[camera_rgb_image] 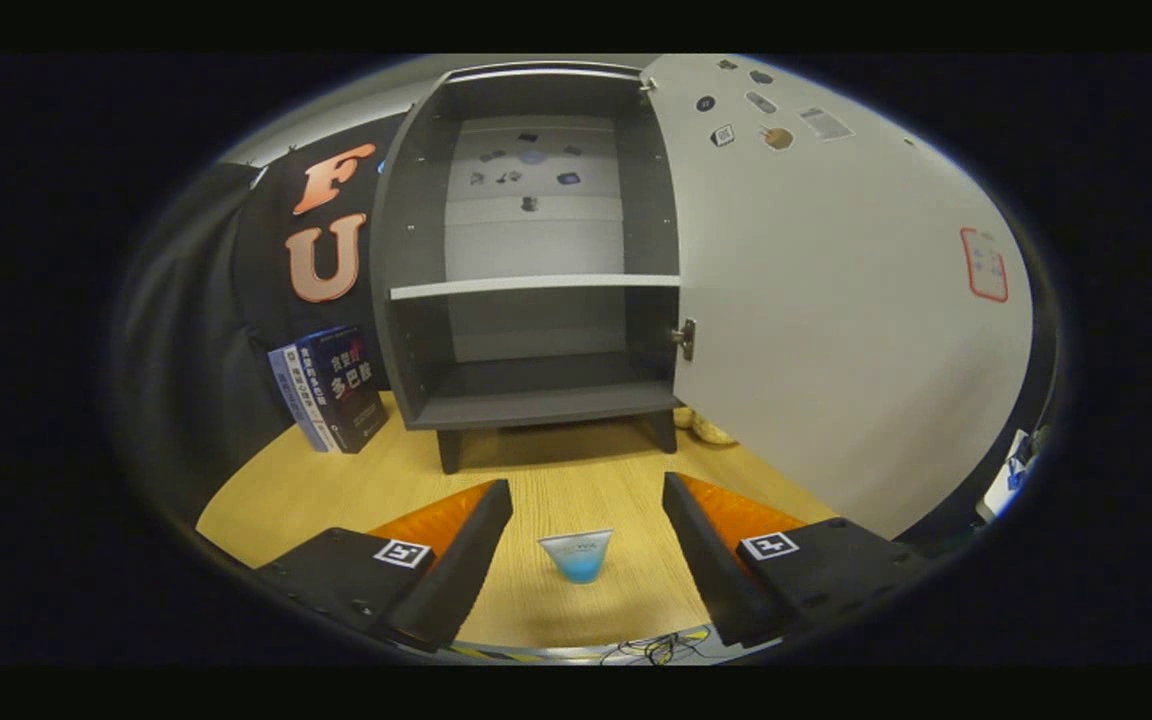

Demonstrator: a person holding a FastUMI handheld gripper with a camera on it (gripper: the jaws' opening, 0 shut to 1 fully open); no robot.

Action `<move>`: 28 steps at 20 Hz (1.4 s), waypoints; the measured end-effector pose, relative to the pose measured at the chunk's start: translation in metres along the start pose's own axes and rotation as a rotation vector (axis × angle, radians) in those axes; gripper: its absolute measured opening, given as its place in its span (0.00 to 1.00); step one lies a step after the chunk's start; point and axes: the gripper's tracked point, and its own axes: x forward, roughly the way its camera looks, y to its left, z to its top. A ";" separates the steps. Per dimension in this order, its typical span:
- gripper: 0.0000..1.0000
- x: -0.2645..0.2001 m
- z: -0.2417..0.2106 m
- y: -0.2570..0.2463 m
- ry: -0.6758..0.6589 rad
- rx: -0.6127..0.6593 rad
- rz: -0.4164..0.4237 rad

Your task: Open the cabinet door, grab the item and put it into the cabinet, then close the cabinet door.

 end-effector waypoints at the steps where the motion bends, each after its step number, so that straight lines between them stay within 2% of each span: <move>1: 0.97 0.004 -0.010 0.001 0.023 0.000 0.003; 7: 0.97 0.027 -0.053 -0.003 0.113 -0.012 0.023; 12: 0.97 0.043 -0.071 -0.006 0.160 -0.014 0.056; 16: 0.80 0.051 -0.079 -0.001 0.184 -0.017 0.094; 18: 0.64 0.053 -0.078 -0.002 0.192 -0.010 0.091; 19: 0.64 0.052 -0.078 -0.002 0.203 -0.006 0.088; 24: 0.62 0.045 -0.040 0.002 0.211 0.020 0.072; 28: 0.62 0.038 0.030 0.010 0.163 0.028 0.073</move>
